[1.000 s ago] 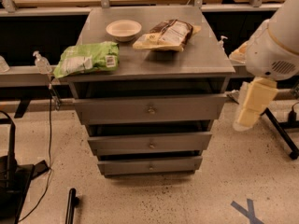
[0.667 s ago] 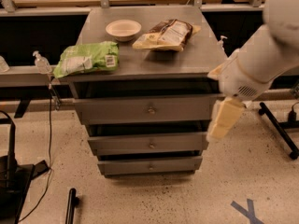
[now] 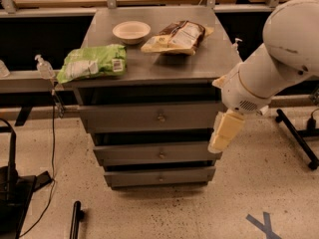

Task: Open bottom drawer

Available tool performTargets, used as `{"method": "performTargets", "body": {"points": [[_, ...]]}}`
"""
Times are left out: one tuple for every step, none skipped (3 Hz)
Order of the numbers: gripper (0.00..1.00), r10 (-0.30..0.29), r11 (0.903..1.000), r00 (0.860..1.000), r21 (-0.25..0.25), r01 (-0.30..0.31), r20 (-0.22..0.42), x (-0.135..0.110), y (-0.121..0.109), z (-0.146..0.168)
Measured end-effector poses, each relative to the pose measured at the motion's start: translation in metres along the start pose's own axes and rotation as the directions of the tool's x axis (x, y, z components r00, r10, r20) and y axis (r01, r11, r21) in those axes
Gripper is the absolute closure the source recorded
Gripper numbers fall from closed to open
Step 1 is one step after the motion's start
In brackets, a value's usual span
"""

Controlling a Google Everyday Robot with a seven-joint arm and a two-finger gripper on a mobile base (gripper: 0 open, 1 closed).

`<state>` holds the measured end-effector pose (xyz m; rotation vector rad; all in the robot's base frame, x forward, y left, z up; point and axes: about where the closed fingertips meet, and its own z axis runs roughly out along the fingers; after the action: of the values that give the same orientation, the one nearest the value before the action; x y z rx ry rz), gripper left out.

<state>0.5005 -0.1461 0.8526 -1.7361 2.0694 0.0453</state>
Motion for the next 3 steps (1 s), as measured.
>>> {"method": "performTargets", "body": {"points": [[0.0,0.0,0.9996,0.997,-0.027,0.002,0.083,-0.008,0.008,0.037],[0.0,0.06,0.9919,0.97,-0.123,-0.031,0.237,-0.011,0.051,0.116],[0.0,0.297,0.9353,0.883,-0.297,-0.192,0.364,0.008,0.136,0.232]]}}
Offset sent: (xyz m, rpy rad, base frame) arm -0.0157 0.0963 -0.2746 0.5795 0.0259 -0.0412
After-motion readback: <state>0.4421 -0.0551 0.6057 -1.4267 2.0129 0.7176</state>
